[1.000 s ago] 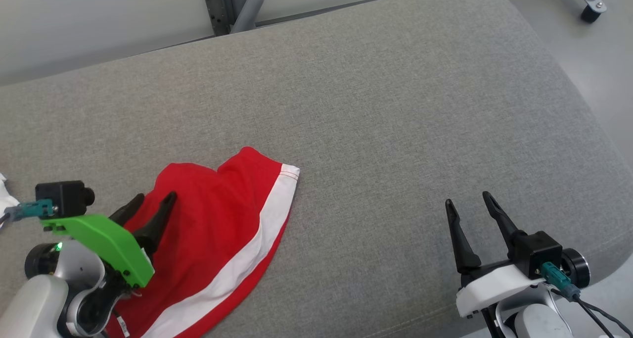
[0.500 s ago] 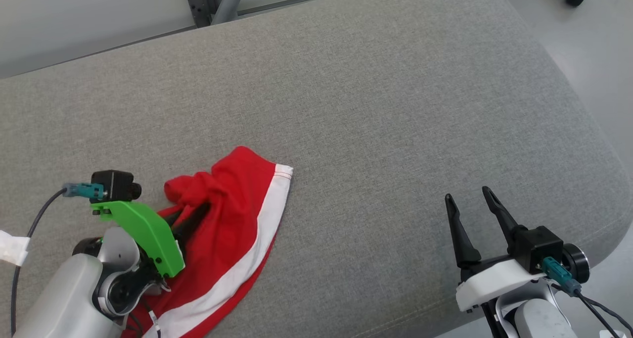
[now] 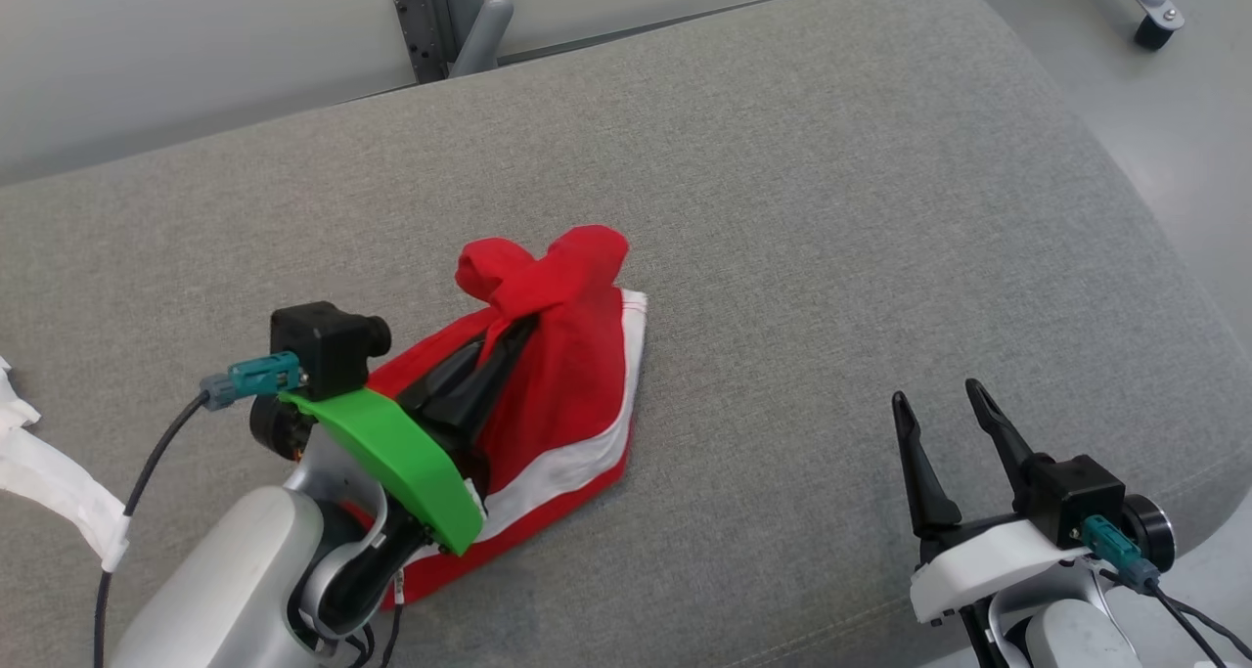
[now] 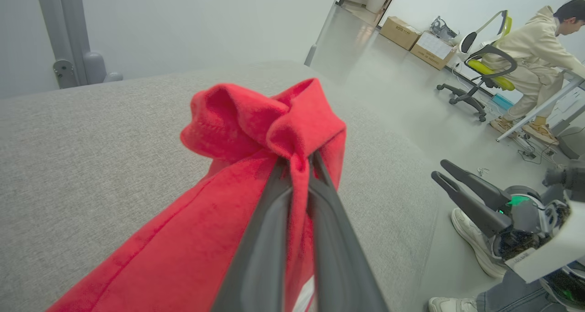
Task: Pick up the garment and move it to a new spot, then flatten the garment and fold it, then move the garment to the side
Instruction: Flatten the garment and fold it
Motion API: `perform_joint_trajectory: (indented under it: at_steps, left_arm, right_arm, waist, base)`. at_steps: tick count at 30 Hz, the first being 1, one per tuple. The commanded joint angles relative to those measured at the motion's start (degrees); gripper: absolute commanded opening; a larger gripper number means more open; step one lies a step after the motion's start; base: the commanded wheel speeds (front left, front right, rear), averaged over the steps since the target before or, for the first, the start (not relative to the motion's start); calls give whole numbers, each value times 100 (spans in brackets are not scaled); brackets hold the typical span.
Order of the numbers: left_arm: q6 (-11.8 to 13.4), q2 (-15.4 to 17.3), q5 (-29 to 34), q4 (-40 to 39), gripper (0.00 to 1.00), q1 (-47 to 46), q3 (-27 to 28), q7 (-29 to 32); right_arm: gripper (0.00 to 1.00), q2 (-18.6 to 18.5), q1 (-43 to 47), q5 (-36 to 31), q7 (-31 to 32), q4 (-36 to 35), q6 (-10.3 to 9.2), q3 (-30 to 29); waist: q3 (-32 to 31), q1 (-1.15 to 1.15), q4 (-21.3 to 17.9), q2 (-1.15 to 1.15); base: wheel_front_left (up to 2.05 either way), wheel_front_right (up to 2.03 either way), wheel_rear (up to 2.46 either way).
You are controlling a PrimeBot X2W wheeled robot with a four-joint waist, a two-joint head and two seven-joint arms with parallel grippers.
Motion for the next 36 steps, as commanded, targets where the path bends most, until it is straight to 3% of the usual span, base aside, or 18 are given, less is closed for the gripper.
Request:
perform_joint_trajectory:
  at_steps: [1, 7, 11, 25, 26, 27, 28, 33, 36]
  left_arm:
    - [-25, -7, 128, -140, 0, -54, -63, -47]
    - [-24, -20, 271, -444, 0, -110, -277, -95]
    - [-24, -124, 496, -195, 0, -185, -417, -269]
    - [321, -632, 1528, 2949, 0, -1219, -473, -1520]
    - [310, -682, 1532, 3109, 8, -1258, -490, -1581]
    - [297, -731, 1526, 3266, 33, -1285, -493, -1617]
    - [286, -791, 1506, 3411, 100, -1293, -507, -1648]
    - [229, -1031, 1476, 4007, 100, -1210, -633, -1759]
    - [340, -1065, 1440, 4004, 100, -1127, -496, -1973]
  right_arm:
    - [100, -5, 59, 20, -19, 7, -4, 0]
    - [100, -5, 37, 45, -19, -13, -4, 14]
    - [100, -6, -1, 76, -19, -22, -4, 8]
    - [100, -4, -63, 125, -19, 26, -4, 42]
    - [100, -4, -48, 125, -19, 33, -4, 31]
    - [100, -4, -32, 127, -19, 37, -4, 21]
    - [100, -5, -13, 128, -19, 45, -4, 8]
    - [100, -5, 38, 144, -19, 79, -4, -12]
    - [100, -7, 68, 122, -19, 25, -4, -60]
  waist:
    - [-24, 0, -2, 22]
    - [-11, 0, -59, 22]
    - [49, 0, -126, 22]
    - [231, 0, -378, 22]
    - [226, 0, -378, 22]
    - [220, 0, -372, 22]
    - [212, 0, -353, 22]
    - [129, 0, -152, 22]
    - [68, 0, -10, 22]
  base:
    - [0, 0, 0]
    - [0, 0, 0]
    - [0, 0, 0]
    - [0, 0, 0]
    - [0, 0, 0]
    - [0, 0, 0]
    - [0, 0, 0]
    - [0, 0, 0]
    - [0, 0, 0]
